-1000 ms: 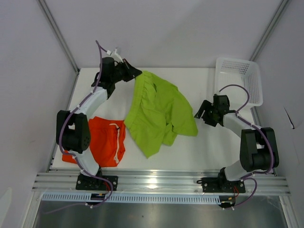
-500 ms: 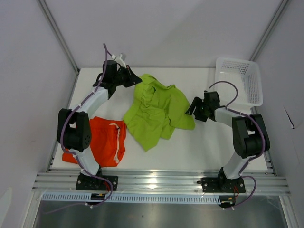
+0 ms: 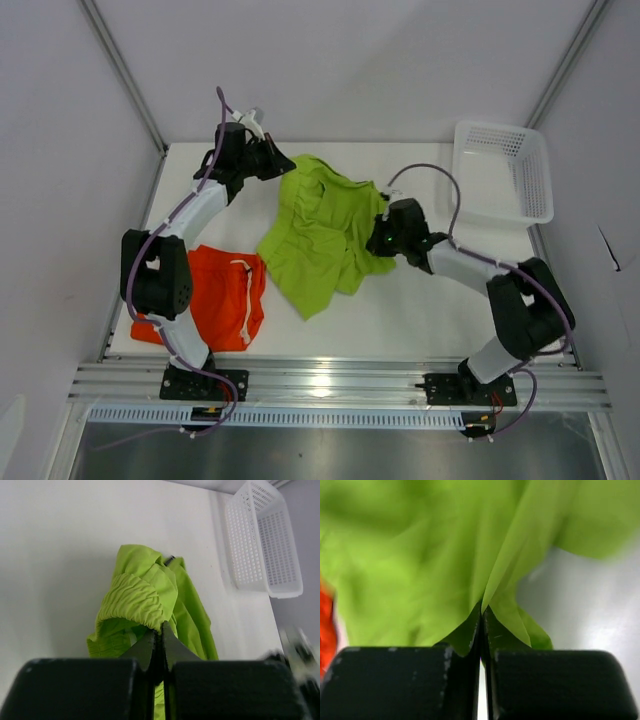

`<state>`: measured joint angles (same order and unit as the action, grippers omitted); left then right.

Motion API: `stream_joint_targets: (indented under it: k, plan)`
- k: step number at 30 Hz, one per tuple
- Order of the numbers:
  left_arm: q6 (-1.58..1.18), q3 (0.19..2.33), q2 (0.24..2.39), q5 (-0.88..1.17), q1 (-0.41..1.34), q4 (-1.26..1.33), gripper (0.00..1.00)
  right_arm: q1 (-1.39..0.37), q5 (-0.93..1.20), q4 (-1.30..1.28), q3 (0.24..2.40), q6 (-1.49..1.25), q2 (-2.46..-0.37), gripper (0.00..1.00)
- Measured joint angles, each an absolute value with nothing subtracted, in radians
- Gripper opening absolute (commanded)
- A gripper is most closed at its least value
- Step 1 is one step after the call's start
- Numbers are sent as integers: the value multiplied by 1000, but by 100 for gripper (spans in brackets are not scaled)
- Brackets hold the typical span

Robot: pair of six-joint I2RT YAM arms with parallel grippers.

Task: Fold and stack the shorts
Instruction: Flatten the shorts out

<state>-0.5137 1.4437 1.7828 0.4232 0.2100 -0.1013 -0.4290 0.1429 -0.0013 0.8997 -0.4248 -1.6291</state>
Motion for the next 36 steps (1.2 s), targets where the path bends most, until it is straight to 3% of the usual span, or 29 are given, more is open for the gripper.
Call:
stream_joint_targets:
  k: [2,5,6,8,18,25,36]
  plan:
    - [-513,1453,1783,414,210,-108,0,-598,87,6,872,-338,-1526,0]
    - [-511,1457,1783,400,210,-121,0,-822,73,21,826,-226,-1415,44]
    - [-508,1457,1783,397,210,-123,0,-871,72,16,808,-200,-1391,53]
    - [-503,1457,1784,397,210,-125,0,-909,77,-12,770,-162,-1360,58]
    - [-464,1457,1784,408,212,-119,0,-485,212,-57,661,-328,-1190,53]
    - [-432,1457,1784,422,218,-118,0,-274,271,-43,664,-489,-1284,54]
    - [-397,1457,1784,421,234,-123,0,-236,195,-75,784,-513,-1515,51]
